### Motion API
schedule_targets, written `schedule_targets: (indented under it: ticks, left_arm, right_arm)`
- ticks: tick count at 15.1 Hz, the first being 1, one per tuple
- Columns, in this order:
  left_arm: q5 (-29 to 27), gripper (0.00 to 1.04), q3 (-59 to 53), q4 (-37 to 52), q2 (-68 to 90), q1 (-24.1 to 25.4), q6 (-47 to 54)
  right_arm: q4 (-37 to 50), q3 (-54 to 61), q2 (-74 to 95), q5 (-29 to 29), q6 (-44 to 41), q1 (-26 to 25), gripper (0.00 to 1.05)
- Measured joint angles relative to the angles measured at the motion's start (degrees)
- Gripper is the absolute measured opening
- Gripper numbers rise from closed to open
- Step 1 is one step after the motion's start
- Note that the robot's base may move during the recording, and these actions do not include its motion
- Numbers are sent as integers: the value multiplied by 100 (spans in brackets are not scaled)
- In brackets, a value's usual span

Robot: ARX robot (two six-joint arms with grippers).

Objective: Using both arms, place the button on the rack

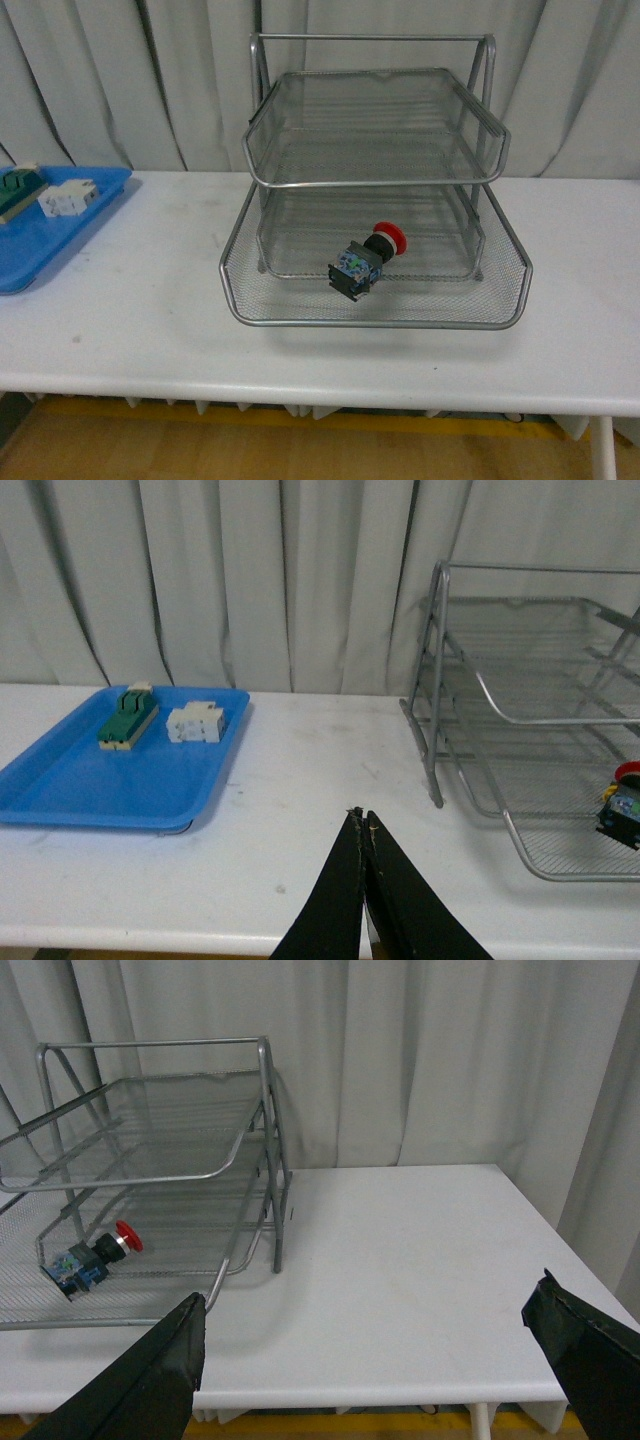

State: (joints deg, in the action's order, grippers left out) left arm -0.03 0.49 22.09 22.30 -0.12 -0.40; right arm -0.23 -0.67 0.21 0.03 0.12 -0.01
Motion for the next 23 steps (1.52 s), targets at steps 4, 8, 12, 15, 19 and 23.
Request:
schedule_targets:
  ticks: [4, 8, 12, 15, 19, 23]
  left_arm:
    - [2, 2, 0, -610, -629, 0, 0]
    - [2, 2, 0, -1073, -1099, 0, 0]
    - [4, 2, 4, -2162, -2192, 0, 2]
    - [-7, 2, 4, -2253, -2179, 0, 2]
    - [4, 3, 4, -2238, -2181, 0, 0]
    - [2, 54, 4, -2229, -2181, 0, 2]
  right_arm:
    - [0, 0, 0, 0, 0, 0, 98]
    - [0, 0, 0, 0, 0, 0, 98]
    - [-2, 0, 0, 0, 0, 0, 98]
    - [2, 0, 0, 0, 0, 0, 98]
    - [2, 0, 0, 0, 0, 0, 98]
    - [2, 0, 0, 0, 0, 0, 98]
